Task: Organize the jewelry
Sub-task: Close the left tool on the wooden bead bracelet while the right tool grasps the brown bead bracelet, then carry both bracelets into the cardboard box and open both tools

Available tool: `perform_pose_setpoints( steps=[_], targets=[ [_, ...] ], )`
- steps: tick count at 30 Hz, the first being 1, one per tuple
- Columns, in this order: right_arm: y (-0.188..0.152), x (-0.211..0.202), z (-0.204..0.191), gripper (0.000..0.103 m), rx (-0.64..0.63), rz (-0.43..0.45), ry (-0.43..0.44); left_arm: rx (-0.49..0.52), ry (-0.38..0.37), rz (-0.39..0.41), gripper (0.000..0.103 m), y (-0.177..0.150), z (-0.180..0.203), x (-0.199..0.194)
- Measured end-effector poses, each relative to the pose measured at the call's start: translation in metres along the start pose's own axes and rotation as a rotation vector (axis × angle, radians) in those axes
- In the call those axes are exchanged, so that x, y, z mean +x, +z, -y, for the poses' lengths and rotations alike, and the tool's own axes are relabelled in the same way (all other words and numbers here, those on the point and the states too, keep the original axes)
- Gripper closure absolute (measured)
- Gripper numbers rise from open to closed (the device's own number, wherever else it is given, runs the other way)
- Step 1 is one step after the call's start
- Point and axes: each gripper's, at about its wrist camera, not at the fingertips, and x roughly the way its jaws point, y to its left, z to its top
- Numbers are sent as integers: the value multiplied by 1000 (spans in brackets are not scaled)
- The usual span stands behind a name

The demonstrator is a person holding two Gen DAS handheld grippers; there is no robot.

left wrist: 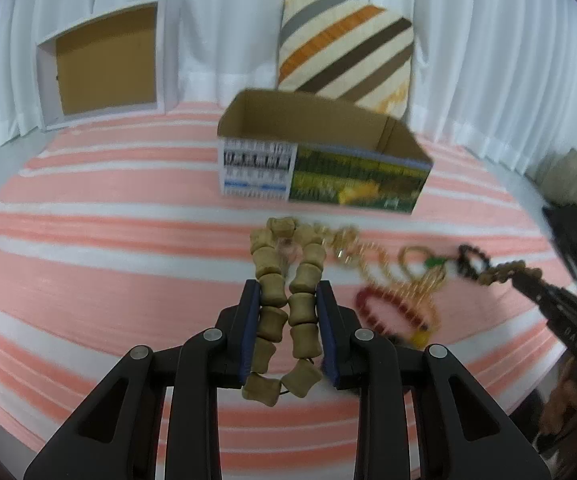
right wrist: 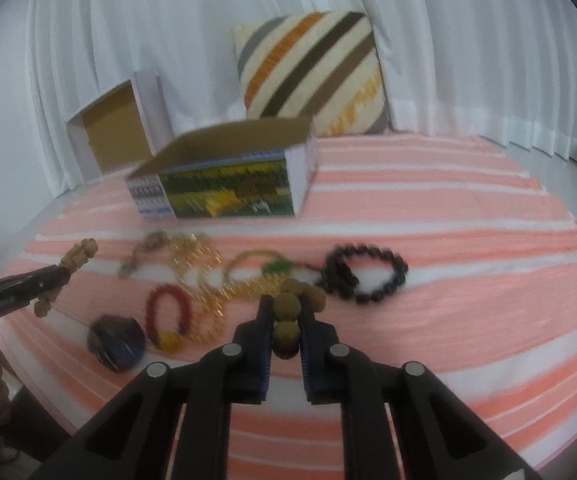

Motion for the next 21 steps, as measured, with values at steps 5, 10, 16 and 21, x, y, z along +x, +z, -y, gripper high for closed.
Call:
perform_pose_setpoints(
  steps=[5, 10, 16, 21],
  targets=[
    [35, -9, -21, 91, -41, 57, 45, -7, -31, 27, 76, 36, 2, -11],
    [86, -3, -40, 91, -71, 118, 95, 3, -52, 60, 76, 81, 4, -9],
    [156, 21, -58, 91, -100, 156, 133, -5, -66, 67, 76, 142, 3, 21],
    [203, 70, -64, 91, -104, 102, 143, -22, -81, 17, 76, 177, 5, 65]
  ],
)
